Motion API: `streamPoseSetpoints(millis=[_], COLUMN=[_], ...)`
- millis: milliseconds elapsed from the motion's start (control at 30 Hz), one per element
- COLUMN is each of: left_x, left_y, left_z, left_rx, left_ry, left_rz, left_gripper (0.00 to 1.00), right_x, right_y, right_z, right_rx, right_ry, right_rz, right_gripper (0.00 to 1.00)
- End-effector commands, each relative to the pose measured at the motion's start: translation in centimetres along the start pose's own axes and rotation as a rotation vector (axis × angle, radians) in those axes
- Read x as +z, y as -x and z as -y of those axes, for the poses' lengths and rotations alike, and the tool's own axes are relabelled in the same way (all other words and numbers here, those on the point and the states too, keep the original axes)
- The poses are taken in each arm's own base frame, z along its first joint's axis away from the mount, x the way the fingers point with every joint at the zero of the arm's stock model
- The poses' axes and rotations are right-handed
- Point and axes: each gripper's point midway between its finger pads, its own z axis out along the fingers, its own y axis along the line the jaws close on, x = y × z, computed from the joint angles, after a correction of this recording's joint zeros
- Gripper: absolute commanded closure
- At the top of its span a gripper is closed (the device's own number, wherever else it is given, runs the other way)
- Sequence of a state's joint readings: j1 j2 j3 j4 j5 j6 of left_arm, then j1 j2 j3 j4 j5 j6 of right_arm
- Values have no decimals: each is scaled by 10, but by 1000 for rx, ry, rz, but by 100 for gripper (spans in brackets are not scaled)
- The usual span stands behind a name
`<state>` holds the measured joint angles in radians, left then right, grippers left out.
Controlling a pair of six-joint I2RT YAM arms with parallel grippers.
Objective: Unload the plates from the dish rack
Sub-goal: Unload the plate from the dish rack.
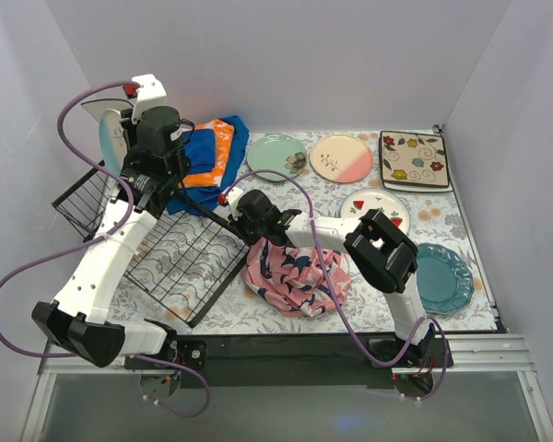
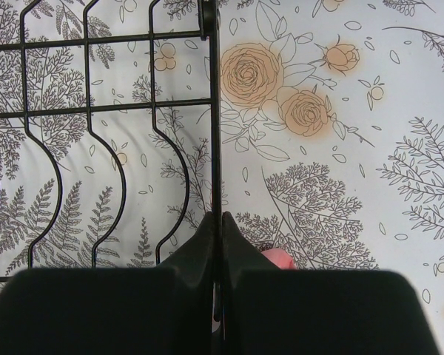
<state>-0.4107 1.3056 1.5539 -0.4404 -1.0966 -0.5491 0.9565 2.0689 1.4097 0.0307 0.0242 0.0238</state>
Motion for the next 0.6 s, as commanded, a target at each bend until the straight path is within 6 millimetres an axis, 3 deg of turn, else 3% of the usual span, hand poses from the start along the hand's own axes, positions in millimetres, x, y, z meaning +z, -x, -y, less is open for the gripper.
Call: streamPoseSetpoints(millis=[0, 167, 567], left_x=[-12, -20, -38], left_y=[28, 32, 57], left_z=[-17, -25, -18], left_rx=[-46, 22, 94], left_ry=[17, 35, -13], left_rz=[90, 124, 195], left_gripper=[100, 100, 100], right_x=[-18, -15, -13], right_y=[-10, -11, -7], right_z=[33, 34, 33], right_rx=[-16, -16, -13], right_ry=[-120, -122, -117], right_rz=[-55, -58, -50], right_gripper=[99, 99, 99])
